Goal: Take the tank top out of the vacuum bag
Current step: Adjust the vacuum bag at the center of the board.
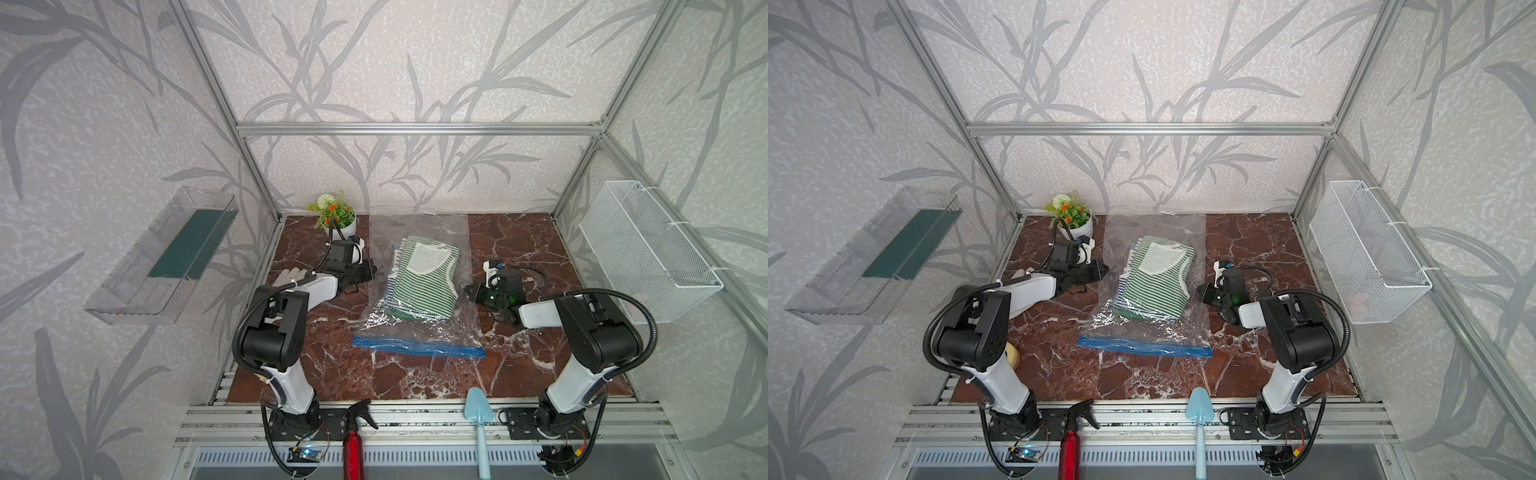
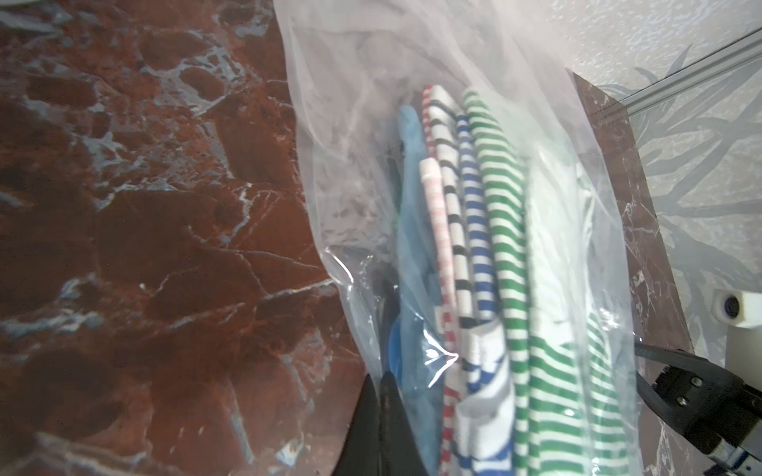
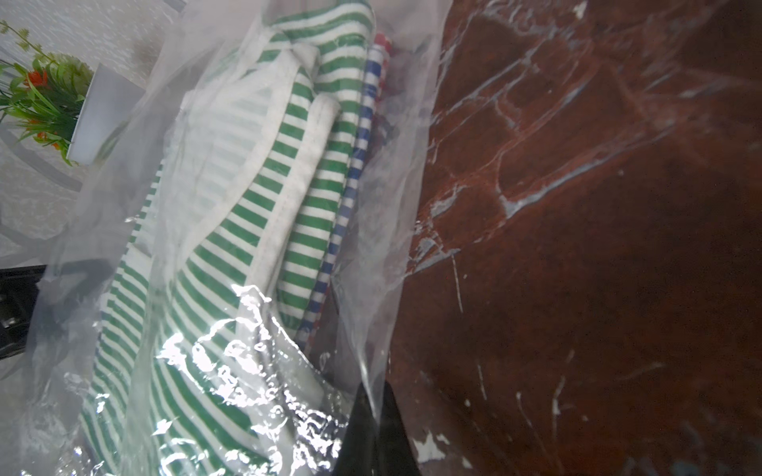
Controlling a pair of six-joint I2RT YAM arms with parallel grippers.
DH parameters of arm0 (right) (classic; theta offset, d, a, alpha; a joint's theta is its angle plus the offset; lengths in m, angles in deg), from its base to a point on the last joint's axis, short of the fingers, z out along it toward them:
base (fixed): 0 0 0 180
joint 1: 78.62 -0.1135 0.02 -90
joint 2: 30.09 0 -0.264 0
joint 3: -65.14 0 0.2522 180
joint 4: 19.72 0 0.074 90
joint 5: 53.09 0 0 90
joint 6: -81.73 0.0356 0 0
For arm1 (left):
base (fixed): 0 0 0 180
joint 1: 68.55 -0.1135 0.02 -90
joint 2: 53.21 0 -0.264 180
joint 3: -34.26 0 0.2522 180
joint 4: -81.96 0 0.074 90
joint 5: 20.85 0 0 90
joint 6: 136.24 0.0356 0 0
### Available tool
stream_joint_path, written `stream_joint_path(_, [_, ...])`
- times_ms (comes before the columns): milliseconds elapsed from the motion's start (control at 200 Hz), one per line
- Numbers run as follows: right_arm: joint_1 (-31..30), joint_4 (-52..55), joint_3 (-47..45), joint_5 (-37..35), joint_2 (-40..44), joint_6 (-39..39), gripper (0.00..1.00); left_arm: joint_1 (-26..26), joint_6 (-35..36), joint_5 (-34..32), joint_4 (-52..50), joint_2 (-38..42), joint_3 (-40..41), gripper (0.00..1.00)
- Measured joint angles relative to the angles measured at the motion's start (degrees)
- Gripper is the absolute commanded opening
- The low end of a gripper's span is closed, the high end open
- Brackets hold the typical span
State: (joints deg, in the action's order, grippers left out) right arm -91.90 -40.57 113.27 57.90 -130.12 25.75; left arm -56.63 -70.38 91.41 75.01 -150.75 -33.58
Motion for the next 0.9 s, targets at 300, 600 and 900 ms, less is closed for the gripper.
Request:
stream_joint_path(300, [-2.86, 3.82, -0.02, -2.58, 5.2, -3.04, 0.0, 4.66, -1.44, -10.71, -4.35, 14.91, 9.97, 0.0])
stream_joint_path(600, [-5.03, 8.66, -1.86, -4.61, 12.02, -5.44, 0.0, 5.81, -3.61, -12.72, -10.12, 28.11, 13.57, 0.0])
stream_joint_path(900, [-7.17, 13.92, -4.31, -9.35, 26.91, -9.11, 0.0, 8.2, -6.58, -13.33, -17.27, 39.12, 14.97, 0.0])
